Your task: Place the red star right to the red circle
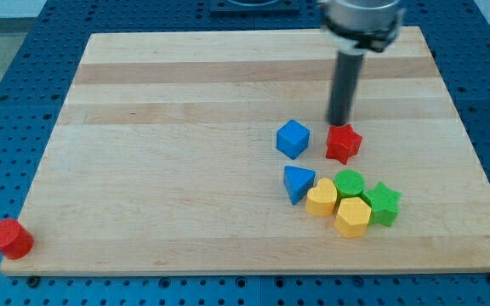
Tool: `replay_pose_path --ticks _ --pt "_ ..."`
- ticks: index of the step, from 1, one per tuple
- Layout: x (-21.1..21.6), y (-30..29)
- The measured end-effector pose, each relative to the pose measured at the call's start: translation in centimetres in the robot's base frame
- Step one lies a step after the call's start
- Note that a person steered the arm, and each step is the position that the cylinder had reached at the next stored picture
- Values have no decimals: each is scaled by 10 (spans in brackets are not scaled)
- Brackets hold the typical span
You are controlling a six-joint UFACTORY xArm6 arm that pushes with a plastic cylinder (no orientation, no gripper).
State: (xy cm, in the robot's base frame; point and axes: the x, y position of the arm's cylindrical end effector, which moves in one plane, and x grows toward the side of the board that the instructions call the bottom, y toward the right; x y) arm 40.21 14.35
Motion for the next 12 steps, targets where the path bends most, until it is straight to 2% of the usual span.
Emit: replay_pose_path --ticks 1,2,4,5,6,7,8,10,11,12 --pt "18 62" --pt "56 51" --pt "66 -101" --pt "66 -99" --pt "62 -38" --pt "33 -20" --pt "26 -69" --pt "25 -222" --pt "22 -217" --pt "18 -184"
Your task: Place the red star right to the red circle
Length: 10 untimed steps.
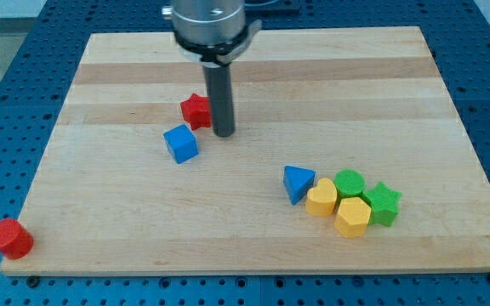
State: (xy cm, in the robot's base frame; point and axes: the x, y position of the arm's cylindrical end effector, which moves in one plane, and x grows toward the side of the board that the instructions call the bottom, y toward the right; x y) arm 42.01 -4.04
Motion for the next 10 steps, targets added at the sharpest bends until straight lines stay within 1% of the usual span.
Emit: replay_pose_path --ticks 1,2,3,4,5,6,7,8,9,10 --pt "-29 -21" --pt "-42 -85" --pt "-10 -147" --pt "-21 -151" --pt "-82 -144" --pt "-92 -177" --pt "-44 -189" --pt "25 -189" --pt "54 -189" --pt "53 -189"
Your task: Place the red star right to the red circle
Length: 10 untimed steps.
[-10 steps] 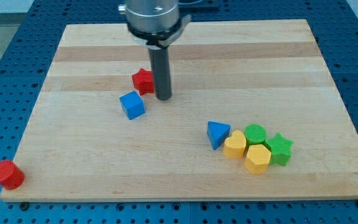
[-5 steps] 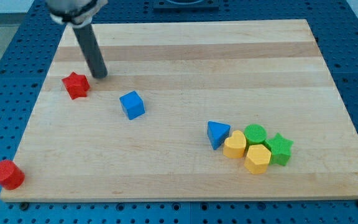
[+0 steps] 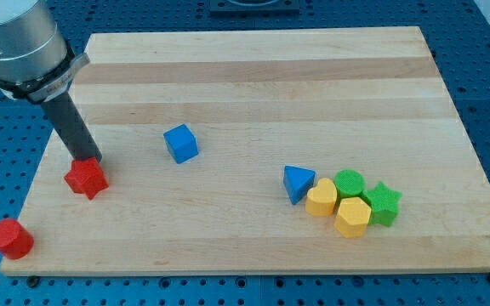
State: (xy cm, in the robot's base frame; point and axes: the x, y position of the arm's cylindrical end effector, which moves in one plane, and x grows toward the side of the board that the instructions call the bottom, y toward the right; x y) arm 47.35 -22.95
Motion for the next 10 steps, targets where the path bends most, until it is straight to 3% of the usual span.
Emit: replay_pose_path --ticks 2,3,5,6,7,8,10 --pt "69 0" --pt "76 2" --pt "66 90" --pt "100 99" --pt "117 70" --pt "117 46" --pt "93 76"
